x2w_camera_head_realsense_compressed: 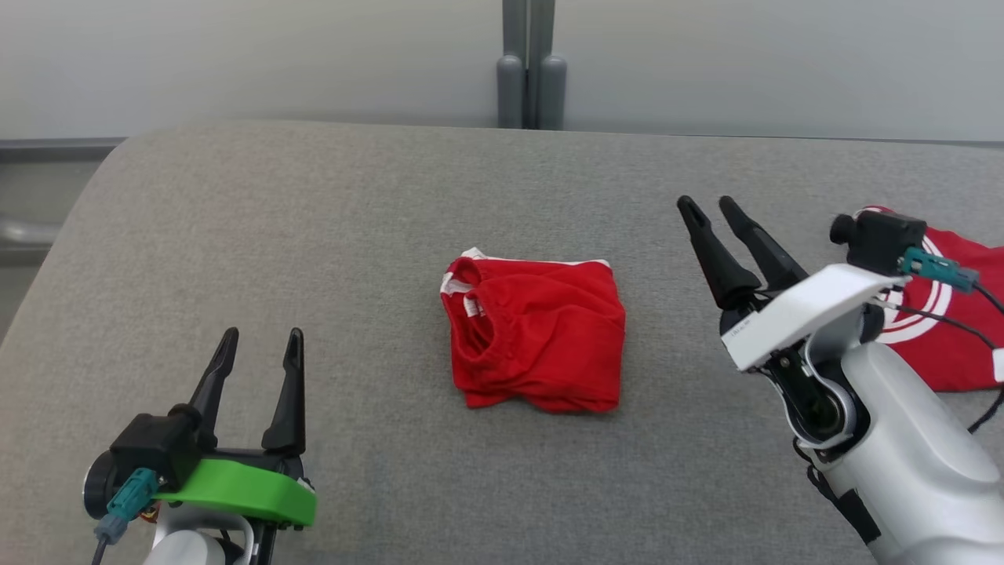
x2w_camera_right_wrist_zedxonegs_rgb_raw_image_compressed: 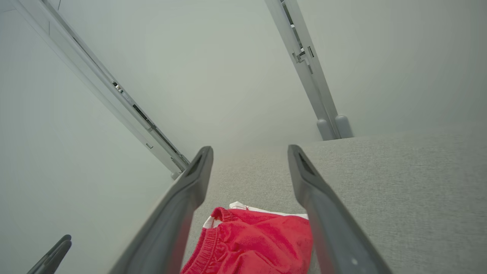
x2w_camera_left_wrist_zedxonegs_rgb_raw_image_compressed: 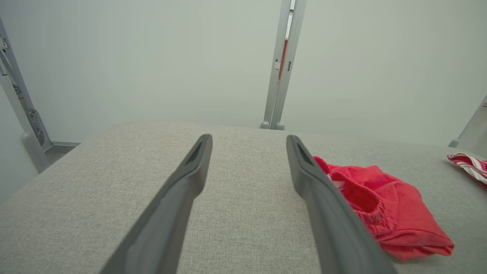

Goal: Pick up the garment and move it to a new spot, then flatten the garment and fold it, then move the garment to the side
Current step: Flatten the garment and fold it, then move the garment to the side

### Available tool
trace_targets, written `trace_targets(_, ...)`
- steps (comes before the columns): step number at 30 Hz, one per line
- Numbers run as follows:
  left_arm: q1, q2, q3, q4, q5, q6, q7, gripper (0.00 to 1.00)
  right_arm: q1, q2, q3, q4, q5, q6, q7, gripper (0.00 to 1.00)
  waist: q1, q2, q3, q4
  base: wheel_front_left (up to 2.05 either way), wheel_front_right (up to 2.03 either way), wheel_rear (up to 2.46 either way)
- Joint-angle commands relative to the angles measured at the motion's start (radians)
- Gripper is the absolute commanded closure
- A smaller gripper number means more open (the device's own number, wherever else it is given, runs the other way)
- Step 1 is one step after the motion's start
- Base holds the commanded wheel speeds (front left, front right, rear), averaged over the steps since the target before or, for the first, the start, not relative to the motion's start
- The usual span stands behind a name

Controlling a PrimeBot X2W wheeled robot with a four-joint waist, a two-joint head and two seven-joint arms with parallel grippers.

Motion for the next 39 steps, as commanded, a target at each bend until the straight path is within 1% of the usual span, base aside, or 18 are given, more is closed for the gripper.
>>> trace_targets(1,0.021,0.007,0.012,-0.007,0.019,0.004,-0.003,0.00,0.029,-0.010,-0.007,-0.016,-0.035,0.000,-0.035,0.00,0.0000,-0.0001,-0.033,-0.062,0.00,0.00,0.00)
trace_targets(5,0.041,0.000,0.045,-0.014,0.036,0.010,-0.003,0.00,0.089,-0.025,-0.037,-0.040,-0.162,0.000,-0.127,0.00,0.0000,-0.0001,-0.048,-0.107,0.00,0.00,0.00)
trace_targets(9,0.064,-0.016,0.087,-0.015,0.059,0.006,-0.003,0.00,0.153,0.002,-0.088,-0.050,-0.265,0.000,-0.174,0.00,0.0000,-0.0001,-0.063,-0.144,0.00,0.00,0.00)
trace_targets(11,0.070,-0.026,0.109,-0.016,0.077,-0.001,-0.003,0.00,0.182,0.013,-0.105,-0.051,-0.318,0.000,-0.184,0.00,0.0000,-0.0001,-0.066,-0.158,0.00,0.00,0.00)
trace_targets(14,0.083,-0.043,0.144,-0.015,0.096,-0.015,-0.003,0.00,0.218,0.030,-0.133,-0.028,-0.368,0.000,-0.192,0.00,0.0000,-0.0001,-0.068,-0.172,0.00,0.00,0.00)
trace_targets(19,0.104,-0.067,0.198,0.011,0.133,-0.040,-0.003,0.00,0.255,0.066,-0.188,-0.009,-0.428,0.000,-0.196,0.00,0.0000,-0.0001,-0.073,-0.184,0.00,0.00,0.00)
trace_targets(22,0.116,-0.079,0.227,0.028,0.159,-0.056,-0.003,0.00,0.275,0.076,-0.216,-0.006,-0.482,0.000,-0.197,0.00,0.0000,-0.0001,-0.073,-0.187,0.00,0.00,0.00)
trace_targets(25,0.119,-0.096,0.250,0.038,0.178,-0.075,-0.003,0.00,0.287,0.096,-0.242,-0.001,-0.512,0.000,-0.197,0.00,0.0000,-0.0001,-0.073,-0.183,0.00,0.00,0.00)
trace_targets(29,0.121,-0.116,0.277,0.049,0.203,-0.100,-0.003,0.00,0.293,0.104,-0.255,0.015,-0.547,0.000,-0.197,0.00,0.0000,-0.0001,-0.073,-0.179,0.00,0.00,0.00)
trace_targets(39,0.104,-0.158,0.319,0.066,0.246,-0.143,-0.003,0.00,0.283,0.115,-0.249,0.038,-0.562,0.000,-0.197,0.00,0.0000,-0.0001,-0.065,-0.165,0.00,0.00,0.00)
